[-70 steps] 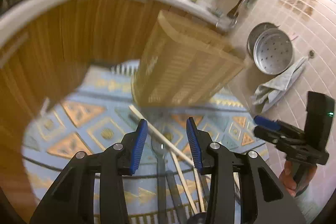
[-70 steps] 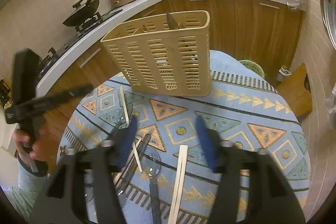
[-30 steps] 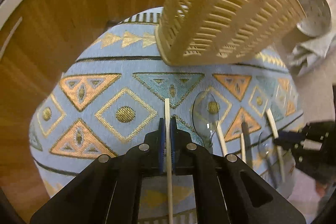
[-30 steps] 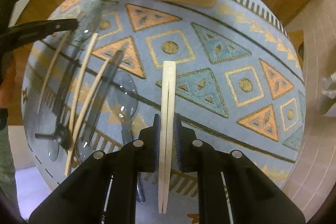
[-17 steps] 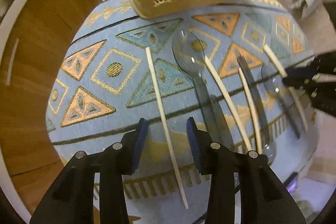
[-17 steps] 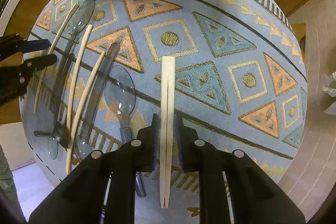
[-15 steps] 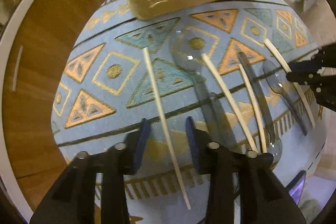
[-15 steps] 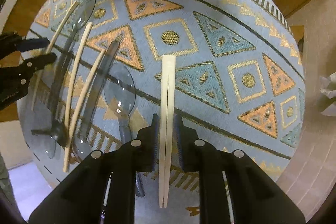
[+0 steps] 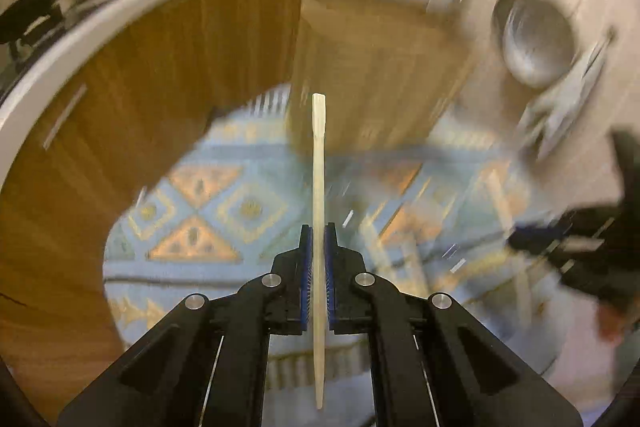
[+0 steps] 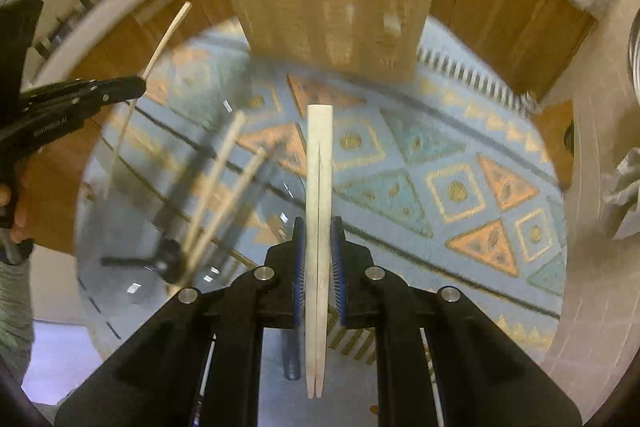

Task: Organize utensils
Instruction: 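Lift both held chopsticks into the beige caddy and open both tools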

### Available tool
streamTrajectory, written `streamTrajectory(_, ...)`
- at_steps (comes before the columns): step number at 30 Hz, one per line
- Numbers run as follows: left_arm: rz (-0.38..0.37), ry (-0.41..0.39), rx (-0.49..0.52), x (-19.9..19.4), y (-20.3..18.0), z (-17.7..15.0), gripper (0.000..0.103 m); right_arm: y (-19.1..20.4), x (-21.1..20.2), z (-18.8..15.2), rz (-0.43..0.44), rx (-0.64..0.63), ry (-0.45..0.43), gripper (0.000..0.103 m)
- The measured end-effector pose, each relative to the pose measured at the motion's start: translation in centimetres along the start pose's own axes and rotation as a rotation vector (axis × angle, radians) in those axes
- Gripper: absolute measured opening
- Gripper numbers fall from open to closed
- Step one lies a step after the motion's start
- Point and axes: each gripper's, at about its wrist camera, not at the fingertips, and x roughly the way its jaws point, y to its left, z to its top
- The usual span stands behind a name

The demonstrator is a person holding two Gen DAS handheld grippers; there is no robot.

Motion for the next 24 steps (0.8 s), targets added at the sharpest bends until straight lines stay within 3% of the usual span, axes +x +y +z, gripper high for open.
streamTrajectory(5,-0.130,-0.310,-0.037,-5.8,-0.7,3.5,0.003,-1.0,-5.2,2.5,0.110,0.046,-0.261,0.011)
streamTrajectory(8,-0.179,-0.489,-0.044,-7.5,-2.3,6.0,0.003,-1.7,-7.9,4.5,0.101,0.065,-0.434,0.011)
streamTrajectory(9,-0.189,-0.535,-0.043,-7.5,-2.8,6.9,0.003,-1.7,-8.9,5.5,0.089,0.081,-0.503,0.011)
streamTrajectory(12,-0.126,-0.676,-0.036,-6.9,-4.8,9.1,0.003,-2.2,-10.3,8.2,0.087,0.130,-0.645,0.011)
streamTrajectory(17,-0.037,-0.791,-0.059,-3.2,-5.0,11.9,0.003,-1.6,-10.3,12.7,-0.034,0.181,-0.801,0.011)
streamTrajectory(20,0.011,-0.805,-0.078,-1.1,-4.4,13.0,0.003,-1.4,-9.4,15.0,-0.118,0.220,-0.883,0.011)
streamTrajectory(24,0.047,-0.779,-0.097,1.1,-2.7,13.8,0.003,-2.2,-6.5,17.3,-0.178,0.255,-0.919,0.011)
